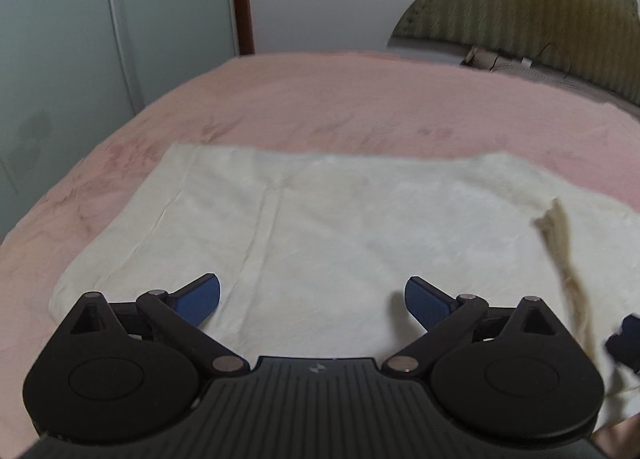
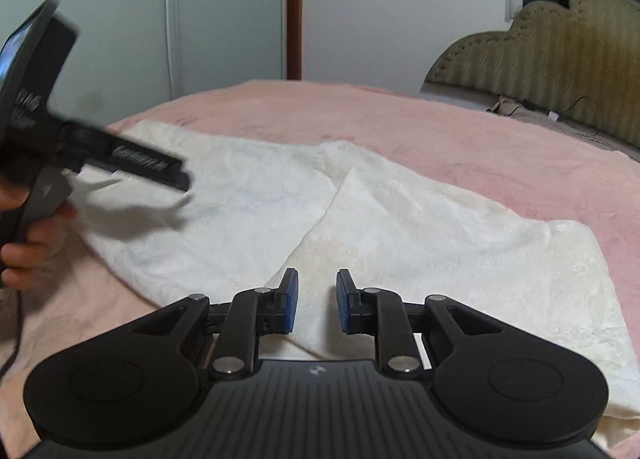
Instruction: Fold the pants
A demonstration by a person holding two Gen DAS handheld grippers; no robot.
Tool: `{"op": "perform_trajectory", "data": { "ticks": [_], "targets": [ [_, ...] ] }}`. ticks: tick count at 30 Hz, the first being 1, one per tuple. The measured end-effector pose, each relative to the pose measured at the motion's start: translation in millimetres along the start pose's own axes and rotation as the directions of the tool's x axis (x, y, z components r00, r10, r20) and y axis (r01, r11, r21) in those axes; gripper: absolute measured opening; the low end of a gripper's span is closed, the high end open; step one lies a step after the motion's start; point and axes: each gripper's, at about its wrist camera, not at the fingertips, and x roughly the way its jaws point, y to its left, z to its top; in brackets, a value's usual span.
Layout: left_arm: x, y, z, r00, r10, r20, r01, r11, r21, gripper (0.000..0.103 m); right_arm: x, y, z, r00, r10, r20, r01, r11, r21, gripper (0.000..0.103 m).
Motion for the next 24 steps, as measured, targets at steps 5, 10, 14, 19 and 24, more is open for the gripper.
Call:
{"op": "perform_trajectory", "data": {
  "ticks": [5,10,14,19,24],
  "targets": [
    [-2.1,6.8,-19.8,0.995,-0.018,0.094,0.013,0.999,0.045,0.103,6.9,-8.9,-3.1,1.000,-0.019,-0.018,0.021,0.994,0.104,0.027],
    [-3.9,9.9,-24.7,0.993,-0.019,0.113,0.014,0.999,0.044,0.103,6.3,-14.8,-9.9,0.993,-0.115,-0.012,0.116,0.985,0.128,0.061],
    [0.3,7.3,-23.2,0.993,-0.027,0.112,0.023,0.999,0.037,0.103,8.5,-29.3,-12.8,0.994,-0.107,-0.020,0.109,0.977,0.186,0.074],
    [-1.7,10.5,-21.4,0.994,-0.041,0.103,0.036,0.998,0.045,0.103,2.1,-22.8,-11.7,0.981,-0.190,-0.049,0.195,0.964,0.179,0.094],
    [-15.7,31.8,-16.8,0.993,-0.027,0.117,0.031,0.999,-0.028,0.103,-31.2,-43.1,-13.1,0.970,-0.243,-0.009,0.241,0.954,0.179,0.094]
  ]
}}
